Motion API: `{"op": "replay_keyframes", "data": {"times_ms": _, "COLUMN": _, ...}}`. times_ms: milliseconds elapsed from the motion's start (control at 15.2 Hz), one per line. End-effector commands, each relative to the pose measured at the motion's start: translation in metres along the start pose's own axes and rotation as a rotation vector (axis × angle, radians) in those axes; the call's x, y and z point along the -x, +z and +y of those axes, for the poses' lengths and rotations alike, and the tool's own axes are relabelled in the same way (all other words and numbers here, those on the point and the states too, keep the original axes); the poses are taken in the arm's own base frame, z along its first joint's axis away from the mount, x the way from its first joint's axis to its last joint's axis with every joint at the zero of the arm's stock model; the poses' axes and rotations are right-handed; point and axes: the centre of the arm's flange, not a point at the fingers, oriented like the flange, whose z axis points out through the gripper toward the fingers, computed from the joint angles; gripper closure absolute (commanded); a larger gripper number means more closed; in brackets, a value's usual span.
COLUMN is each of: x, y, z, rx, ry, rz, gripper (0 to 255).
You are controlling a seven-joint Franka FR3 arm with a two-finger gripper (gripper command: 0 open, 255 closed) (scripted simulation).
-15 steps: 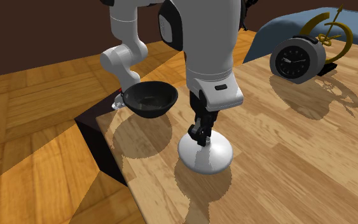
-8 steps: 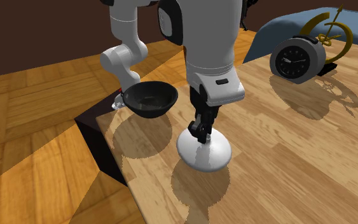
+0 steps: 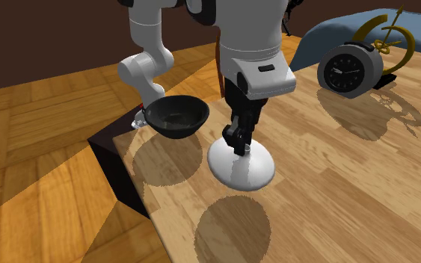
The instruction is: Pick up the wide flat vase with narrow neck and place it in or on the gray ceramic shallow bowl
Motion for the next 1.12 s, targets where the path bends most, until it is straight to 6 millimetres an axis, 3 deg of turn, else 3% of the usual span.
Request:
{"op": "replay_keyframes", "data": {"times_ms": 0, "x": 0.0, "y": -0.011, "z": -0.001, "rx": 0.0, "ry": 0.0, "rz": 0.0, "gripper": 255}}
{"op": "replay_keyframes", "data": {"times_ms": 1056, "x": -0.002, "y": -0.095, "z": -0.006, "rx": 0.0, "ry": 0.0, "rz": 0.0, "gripper": 255}}
